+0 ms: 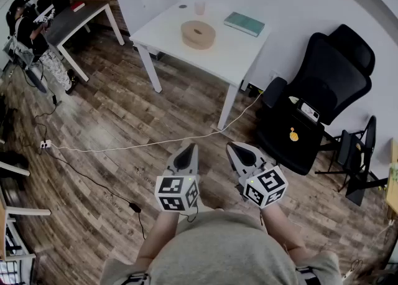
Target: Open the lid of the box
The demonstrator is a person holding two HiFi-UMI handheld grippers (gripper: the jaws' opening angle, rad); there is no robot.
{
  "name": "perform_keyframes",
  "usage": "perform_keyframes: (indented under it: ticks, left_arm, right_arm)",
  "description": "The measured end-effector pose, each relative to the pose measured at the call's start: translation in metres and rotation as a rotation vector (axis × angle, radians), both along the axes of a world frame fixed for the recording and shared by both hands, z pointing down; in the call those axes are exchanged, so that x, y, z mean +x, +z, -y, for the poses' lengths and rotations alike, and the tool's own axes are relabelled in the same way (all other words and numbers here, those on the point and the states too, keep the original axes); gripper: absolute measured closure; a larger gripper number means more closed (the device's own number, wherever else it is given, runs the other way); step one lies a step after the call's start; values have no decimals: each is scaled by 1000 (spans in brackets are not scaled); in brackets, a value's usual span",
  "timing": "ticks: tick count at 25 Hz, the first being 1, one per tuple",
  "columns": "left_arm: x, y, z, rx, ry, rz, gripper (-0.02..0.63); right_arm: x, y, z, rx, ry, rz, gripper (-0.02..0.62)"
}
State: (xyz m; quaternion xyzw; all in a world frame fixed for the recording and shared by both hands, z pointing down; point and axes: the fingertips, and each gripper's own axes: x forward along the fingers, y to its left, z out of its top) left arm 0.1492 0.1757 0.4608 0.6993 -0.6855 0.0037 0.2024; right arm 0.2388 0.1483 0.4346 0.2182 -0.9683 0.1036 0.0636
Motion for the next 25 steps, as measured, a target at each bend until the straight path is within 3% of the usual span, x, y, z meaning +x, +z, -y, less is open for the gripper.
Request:
perform_keyframes:
  ticks: [3, 6, 11, 25]
  left_arm:
    - [36, 3, -39, -39, -23, 37, 598]
    - [50, -3, -62, -42, -60, 56, 598]
    - [64, -13, -93, -36, -76, 70, 598]
    - [101, -32, -109, 30, -91, 89, 598]
  right_arm:
    - [41, -3, -33, -10, -23, -12, 601]
    - [65, -7, -49, -9, -25, 5, 601]
    - [78, -18, -75, 6, -26, 32, 601]
    - [99, -27, -104, 63, -63, 18, 600]
